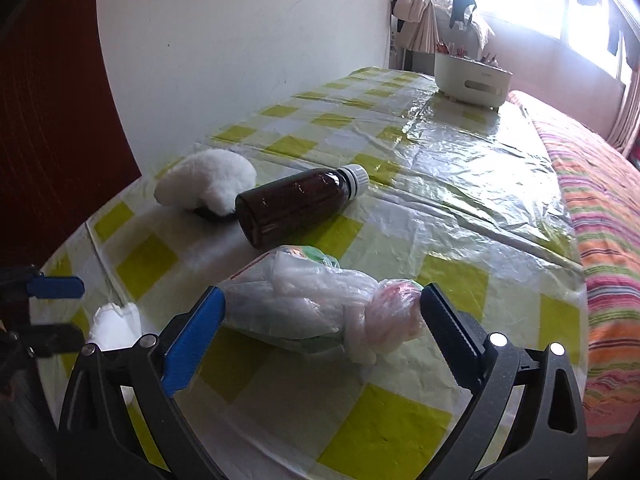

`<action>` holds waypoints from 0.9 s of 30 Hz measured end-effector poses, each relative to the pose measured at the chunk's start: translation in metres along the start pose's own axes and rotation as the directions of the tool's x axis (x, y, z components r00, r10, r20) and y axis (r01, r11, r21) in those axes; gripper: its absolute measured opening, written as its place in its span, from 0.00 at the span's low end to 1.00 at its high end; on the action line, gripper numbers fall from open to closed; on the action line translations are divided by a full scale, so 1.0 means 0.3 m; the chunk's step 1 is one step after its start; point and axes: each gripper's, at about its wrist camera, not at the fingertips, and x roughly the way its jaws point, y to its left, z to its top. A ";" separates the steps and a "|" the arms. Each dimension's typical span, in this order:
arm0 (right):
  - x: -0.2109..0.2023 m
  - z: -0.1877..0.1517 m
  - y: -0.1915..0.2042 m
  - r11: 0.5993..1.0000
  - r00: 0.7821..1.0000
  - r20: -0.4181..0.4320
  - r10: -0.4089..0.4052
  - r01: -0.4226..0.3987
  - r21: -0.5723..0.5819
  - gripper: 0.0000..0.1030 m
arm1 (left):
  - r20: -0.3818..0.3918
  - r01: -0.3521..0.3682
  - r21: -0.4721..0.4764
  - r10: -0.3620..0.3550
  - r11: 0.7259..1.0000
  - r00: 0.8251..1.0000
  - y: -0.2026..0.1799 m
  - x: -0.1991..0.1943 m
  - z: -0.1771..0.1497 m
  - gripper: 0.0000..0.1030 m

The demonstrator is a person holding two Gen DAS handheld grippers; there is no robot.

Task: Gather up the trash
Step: 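Close the right gripper on the clear plastic bag of food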

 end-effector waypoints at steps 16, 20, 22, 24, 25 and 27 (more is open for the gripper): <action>-0.022 0.026 0.077 0.964 0.987 -0.039 0.154 -0.159 -0.215 0.94 | -0.028 -0.017 0.032 0.018 0.999 0.999 -0.011 0.025 -0.005 0.71; 0.014 0.037 0.086 0.956 0.992 -0.069 0.102 -0.116 -0.271 0.94 | -0.033 -0.018 0.037 0.019 0.999 0.999 -0.017 0.033 -0.004 0.71; 0.026 0.043 0.079 0.955 0.993 -0.081 0.086 -0.105 -0.277 0.94 | -0.038 -0.020 0.042 0.022 0.999 0.999 -0.020 0.037 -0.004 0.71; 0.033 0.043 0.080 0.953 0.995 -0.082 0.056 -0.078 -0.294 0.93 | -0.044 -0.021 0.045 0.023 0.999 0.999 -0.023 0.043 -0.005 0.71; 0.038 0.041 0.079 0.950 0.996 -0.082 0.040 -0.064 -0.305 0.93 | -0.046 -0.022 0.048 0.024 0.999 0.999 -0.025 0.046 -0.007 0.71; 0.037 0.038 0.090 0.947 0.997 -0.078 0.023 -0.047 -0.317 0.93 | -0.048 -0.021 0.054 0.023 0.998 0.999 -0.030 0.048 -0.009 0.71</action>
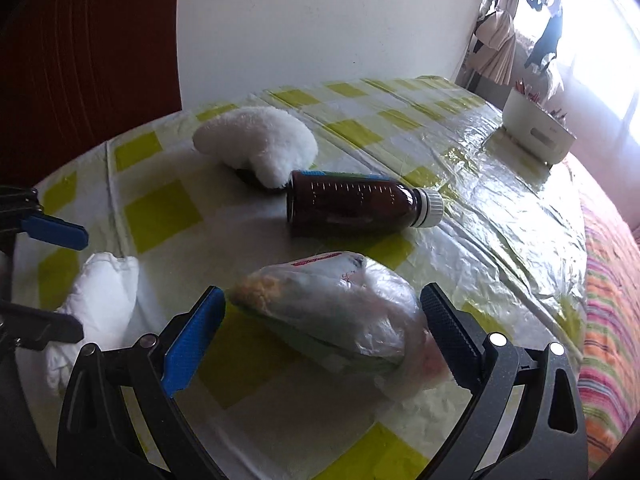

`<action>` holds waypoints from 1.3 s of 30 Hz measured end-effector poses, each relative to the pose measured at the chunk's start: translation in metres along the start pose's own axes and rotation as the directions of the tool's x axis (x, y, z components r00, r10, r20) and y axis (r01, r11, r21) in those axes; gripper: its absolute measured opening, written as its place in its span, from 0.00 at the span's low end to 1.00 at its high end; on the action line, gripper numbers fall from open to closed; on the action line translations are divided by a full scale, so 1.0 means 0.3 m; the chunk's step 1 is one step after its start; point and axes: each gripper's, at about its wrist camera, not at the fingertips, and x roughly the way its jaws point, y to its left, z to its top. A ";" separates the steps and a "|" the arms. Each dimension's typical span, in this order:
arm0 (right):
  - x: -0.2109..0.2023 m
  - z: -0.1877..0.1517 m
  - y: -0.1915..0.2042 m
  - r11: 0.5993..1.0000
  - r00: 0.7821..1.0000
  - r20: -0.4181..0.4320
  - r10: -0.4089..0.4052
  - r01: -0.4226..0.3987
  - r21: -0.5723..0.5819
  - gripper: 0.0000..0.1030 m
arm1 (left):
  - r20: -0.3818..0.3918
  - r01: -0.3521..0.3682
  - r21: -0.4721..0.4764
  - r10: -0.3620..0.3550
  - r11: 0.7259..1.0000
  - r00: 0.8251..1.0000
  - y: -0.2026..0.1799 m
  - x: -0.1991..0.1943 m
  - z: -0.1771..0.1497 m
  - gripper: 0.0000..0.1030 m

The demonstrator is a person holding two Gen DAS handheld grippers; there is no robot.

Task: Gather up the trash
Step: 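Close the right gripper on the clear plastic bag of food, then grasp the crumpled white tissue with the left gripper while the right tool holds the bag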

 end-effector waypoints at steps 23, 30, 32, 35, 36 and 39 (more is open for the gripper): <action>-0.250 -0.145 -0.174 0.800 0.936 0.302 0.180 -0.318 0.508 0.67 | -0.050 0.002 -0.036 -0.004 0.999 0.999 -0.048 0.068 0.014 0.71; -0.309 -0.209 -0.182 0.752 0.918 0.353 0.181 -0.360 0.551 0.67 | -0.041 -0.043 -0.018 0.043 0.999 0.998 -0.068 0.086 0.023 0.71; -0.317 -0.225 -0.193 0.742 0.916 0.362 0.175 -0.364 0.563 0.67 | -0.031 -0.059 -0.019 0.059 0.998 0.998 -0.065 0.091 0.027 0.71; -0.322 -0.245 -0.206 0.732 0.915 0.366 0.169 -0.365 0.575 0.67 | -0.019 -0.085 -0.021 0.084 0.996 0.996 -0.060 0.094 0.030 0.71; -0.330 -0.250 -0.211 0.728 0.914 0.370 0.168 -0.368 0.578 0.67 | -0.016 -0.091 -0.019 0.090 0.996 0.996 -0.059 0.095 0.031 0.70; -0.339 -0.260 -0.222 0.720 0.909 0.384 0.162 -0.375 0.584 0.67 | -0.004 -0.133 -0.009 0.133 0.991 0.991 -0.057 0.096 0.033 0.52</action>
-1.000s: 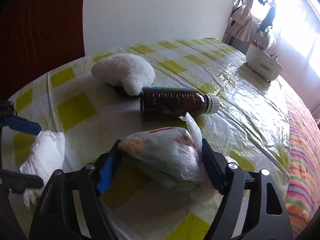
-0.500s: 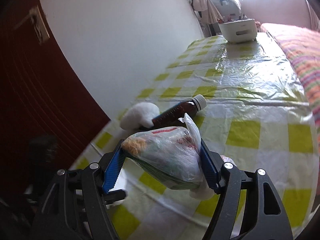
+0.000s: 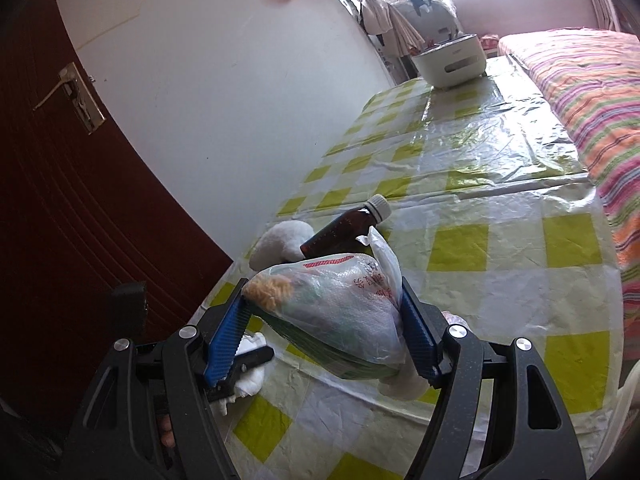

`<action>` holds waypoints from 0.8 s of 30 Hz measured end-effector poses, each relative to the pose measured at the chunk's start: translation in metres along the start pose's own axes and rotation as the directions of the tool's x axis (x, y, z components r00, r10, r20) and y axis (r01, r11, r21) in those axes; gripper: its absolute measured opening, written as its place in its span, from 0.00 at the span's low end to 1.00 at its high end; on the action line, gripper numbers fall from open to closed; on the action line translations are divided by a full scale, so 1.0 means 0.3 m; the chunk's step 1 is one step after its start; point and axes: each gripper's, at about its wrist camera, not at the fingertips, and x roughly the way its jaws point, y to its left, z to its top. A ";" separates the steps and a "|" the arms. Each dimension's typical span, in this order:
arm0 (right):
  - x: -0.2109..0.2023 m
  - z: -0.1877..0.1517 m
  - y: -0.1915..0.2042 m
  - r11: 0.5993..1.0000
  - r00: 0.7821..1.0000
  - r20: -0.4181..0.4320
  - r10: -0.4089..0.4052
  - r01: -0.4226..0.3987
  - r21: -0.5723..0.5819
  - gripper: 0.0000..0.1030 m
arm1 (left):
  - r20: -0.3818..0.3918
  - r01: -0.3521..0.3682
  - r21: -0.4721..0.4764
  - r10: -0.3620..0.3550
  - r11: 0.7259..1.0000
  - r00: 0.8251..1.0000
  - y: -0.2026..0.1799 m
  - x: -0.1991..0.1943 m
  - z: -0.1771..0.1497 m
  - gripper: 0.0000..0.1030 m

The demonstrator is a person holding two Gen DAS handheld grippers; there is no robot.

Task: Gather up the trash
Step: 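Grasp the crumpled white tissue with the left gripper while the right tool holds the bag, then carry the plastic bag over the cream bin and open the right gripper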

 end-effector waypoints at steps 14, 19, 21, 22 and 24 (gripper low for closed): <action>-0.130 -0.018 -0.034 0.999 0.996 0.082 -0.028 0.025 0.034 0.67 | 0.074 0.051 0.020 -0.053 0.998 0.996 -0.042 -0.055 0.014 0.14; -0.173 -0.029 -0.063 0.998 0.993 0.108 -0.048 0.043 0.049 0.67 | 0.151 0.075 0.062 -0.084 0.995 0.985 -0.094 -0.099 0.014 0.11; -0.190 -0.033 -0.076 0.997 0.991 0.119 -0.055 0.049 0.056 0.67 | 0.174 0.085 0.075 -0.097 0.994 0.980 -0.110 -0.114 0.013 0.10; -0.200 -0.034 -0.081 0.997 0.990 0.125 -0.060 0.053 0.059 0.67 | 0.184 0.092 0.080 -0.105 0.993 0.977 -0.119 -0.121 0.013 0.10; -0.224 -0.036 -0.093 0.996 0.988 0.141 -0.070 0.062 0.063 0.67 | 0.197 0.102 0.085 -0.117 0.991 0.973 -0.132 -0.127 0.015 0.10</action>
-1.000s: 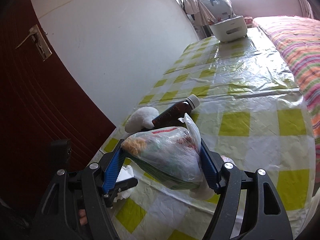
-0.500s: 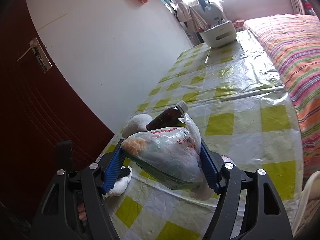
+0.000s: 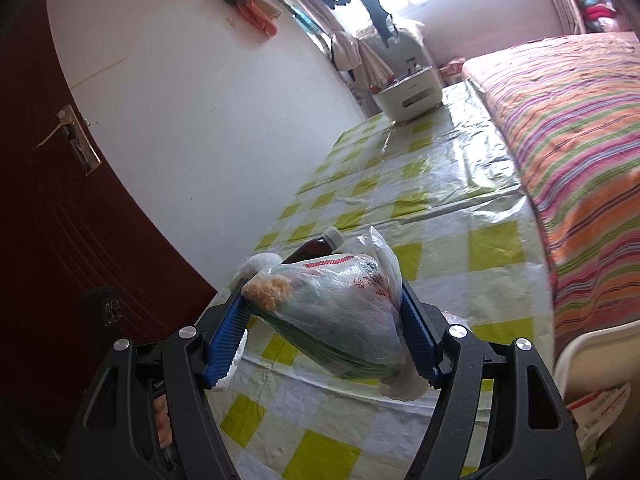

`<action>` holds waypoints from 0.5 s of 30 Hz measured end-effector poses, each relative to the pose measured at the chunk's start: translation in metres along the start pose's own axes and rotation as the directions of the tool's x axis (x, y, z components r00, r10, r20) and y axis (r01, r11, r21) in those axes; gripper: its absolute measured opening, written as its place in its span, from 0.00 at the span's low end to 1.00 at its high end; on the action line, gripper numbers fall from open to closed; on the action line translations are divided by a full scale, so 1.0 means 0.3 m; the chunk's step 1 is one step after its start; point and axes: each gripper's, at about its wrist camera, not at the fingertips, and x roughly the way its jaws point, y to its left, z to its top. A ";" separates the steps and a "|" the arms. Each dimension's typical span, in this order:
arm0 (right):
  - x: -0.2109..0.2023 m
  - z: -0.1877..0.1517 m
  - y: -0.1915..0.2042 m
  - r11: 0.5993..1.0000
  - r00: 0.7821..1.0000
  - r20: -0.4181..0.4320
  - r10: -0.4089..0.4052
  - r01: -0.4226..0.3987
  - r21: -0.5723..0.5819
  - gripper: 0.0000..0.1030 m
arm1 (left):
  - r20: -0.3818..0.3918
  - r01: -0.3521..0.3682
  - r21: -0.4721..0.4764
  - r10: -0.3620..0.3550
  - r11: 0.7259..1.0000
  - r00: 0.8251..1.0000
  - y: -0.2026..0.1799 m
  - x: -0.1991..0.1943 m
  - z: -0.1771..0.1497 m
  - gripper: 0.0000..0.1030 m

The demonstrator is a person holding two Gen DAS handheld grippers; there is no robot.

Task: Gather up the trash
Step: 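Carry the plastic bag over the cream bin and open the right gripper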

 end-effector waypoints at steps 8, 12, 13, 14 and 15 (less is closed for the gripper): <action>-0.100 -0.010 -0.043 0.999 0.998 0.053 -0.027 0.025 0.030 0.67 | 0.030 0.030 0.057 -0.032 0.998 0.999 -0.102 -0.003 -0.005 0.10; -0.152 -0.029 -0.069 0.998 0.996 0.080 -0.042 0.038 0.051 0.67 | 0.033 0.050 0.089 -0.054 0.995 0.998 -0.163 0.006 -0.005 0.10; -0.164 -0.033 -0.075 0.998 0.995 0.084 -0.045 0.040 0.056 0.67 | 0.034 0.056 0.097 -0.059 0.994 0.998 -0.180 0.009 -0.006 0.10; -0.175 -0.038 -0.081 0.997 0.995 0.088 -0.048 0.043 0.061 0.67 | 0.036 0.060 0.104 -0.064 0.993 0.997 -0.195 0.011 -0.006 0.10; -0.187 -0.042 -0.086 0.997 0.994 0.094 -0.052 0.046 0.066 0.67 | 0.038 0.064 0.109 -0.069 0.992 0.997 -0.210 0.013 -0.006 0.10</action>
